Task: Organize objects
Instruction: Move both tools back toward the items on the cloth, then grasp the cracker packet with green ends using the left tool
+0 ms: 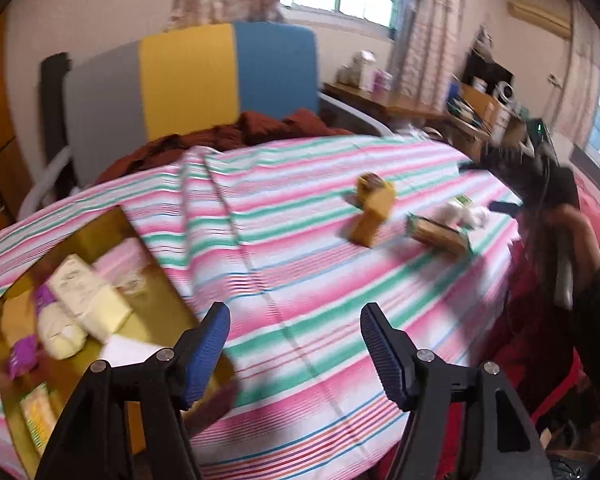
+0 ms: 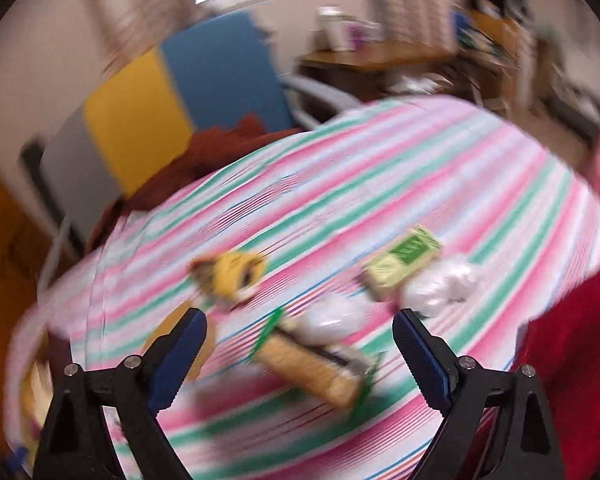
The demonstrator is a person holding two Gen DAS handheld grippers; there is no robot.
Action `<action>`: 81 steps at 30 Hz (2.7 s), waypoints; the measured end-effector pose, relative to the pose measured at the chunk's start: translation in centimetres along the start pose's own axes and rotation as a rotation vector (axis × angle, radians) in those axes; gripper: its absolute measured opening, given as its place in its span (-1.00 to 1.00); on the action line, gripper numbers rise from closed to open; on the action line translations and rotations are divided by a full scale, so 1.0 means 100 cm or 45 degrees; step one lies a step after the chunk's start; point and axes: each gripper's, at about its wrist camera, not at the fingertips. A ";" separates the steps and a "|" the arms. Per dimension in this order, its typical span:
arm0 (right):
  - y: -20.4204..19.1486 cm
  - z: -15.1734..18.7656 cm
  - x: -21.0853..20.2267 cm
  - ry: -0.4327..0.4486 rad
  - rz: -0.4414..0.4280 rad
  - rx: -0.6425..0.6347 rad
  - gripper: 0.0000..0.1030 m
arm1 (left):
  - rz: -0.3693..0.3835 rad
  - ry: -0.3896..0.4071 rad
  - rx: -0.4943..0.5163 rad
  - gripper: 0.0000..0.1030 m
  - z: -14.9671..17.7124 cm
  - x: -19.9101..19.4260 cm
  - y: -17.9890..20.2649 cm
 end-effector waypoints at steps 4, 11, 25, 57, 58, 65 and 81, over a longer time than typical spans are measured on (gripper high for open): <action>0.038 -0.007 -0.011 0.104 -0.168 0.287 0.94 | 0.072 -0.052 0.063 0.37 -0.008 0.019 0.028; 0.031 -0.009 -0.012 0.114 -0.283 0.257 0.99 | 0.182 -0.132 0.125 0.37 -0.032 0.055 0.071; 0.047 0.001 -0.041 0.318 -0.491 0.375 0.99 | 0.376 -0.255 0.215 0.36 -0.093 0.121 0.180; 0.051 -0.001 -0.026 0.241 -0.550 0.416 0.99 | 0.301 -0.329 0.302 0.26 -0.057 0.149 0.187; 0.052 0.000 -0.025 0.237 -0.548 0.424 0.99 | 0.301 -0.323 0.308 0.26 -0.053 0.146 0.185; 0.051 0.000 -0.017 0.173 -0.506 0.435 0.99 | 0.371 -0.305 0.368 0.29 -0.031 0.126 0.155; 0.056 0.001 -0.018 0.184 -0.449 0.471 1.00 | 0.418 -0.454 -0.086 0.59 -0.017 0.108 0.093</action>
Point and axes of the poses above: each gripper's, at about its wrist camera, not at the fingertips, and x roughly the way its jaws point, y to its right, z to its underside, and after that the axes turned 13 degrees about -z, right-handed
